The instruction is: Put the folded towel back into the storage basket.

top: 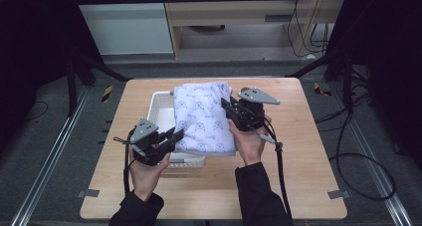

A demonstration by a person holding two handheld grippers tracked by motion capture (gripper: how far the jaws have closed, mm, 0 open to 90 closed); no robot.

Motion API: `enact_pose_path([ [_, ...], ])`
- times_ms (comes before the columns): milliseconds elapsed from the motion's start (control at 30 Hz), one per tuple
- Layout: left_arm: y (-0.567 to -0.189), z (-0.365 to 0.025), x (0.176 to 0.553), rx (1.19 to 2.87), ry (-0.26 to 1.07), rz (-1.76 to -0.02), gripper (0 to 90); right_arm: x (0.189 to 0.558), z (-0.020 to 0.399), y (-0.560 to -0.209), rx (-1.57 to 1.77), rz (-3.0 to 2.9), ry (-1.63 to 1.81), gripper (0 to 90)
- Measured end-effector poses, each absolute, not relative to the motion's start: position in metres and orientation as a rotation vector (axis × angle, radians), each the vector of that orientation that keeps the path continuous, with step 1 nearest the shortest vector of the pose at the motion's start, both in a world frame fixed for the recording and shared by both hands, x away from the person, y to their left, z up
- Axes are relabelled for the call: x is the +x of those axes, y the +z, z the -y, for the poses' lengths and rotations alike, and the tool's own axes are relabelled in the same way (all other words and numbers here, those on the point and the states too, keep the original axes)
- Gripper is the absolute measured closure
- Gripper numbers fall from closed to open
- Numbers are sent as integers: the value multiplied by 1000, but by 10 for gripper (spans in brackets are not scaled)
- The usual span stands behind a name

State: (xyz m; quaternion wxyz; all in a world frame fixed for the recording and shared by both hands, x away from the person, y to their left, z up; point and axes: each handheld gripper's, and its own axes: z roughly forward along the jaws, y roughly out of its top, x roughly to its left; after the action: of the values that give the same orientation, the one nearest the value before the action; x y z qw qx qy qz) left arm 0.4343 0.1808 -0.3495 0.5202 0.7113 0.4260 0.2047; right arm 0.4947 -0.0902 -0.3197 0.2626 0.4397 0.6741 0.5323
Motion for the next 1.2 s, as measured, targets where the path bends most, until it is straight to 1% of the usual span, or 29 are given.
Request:
enact_pose_path([
  [733, -353, -236, 440, 1666, 566, -1105, 742, 515, 27, -321, 1146, -1865, 1450, 754],
  [1200, -363, -252, 449, 1661, 590, -1157, 742, 531, 1, -329, 1137, -1888, 1440, 754],
])
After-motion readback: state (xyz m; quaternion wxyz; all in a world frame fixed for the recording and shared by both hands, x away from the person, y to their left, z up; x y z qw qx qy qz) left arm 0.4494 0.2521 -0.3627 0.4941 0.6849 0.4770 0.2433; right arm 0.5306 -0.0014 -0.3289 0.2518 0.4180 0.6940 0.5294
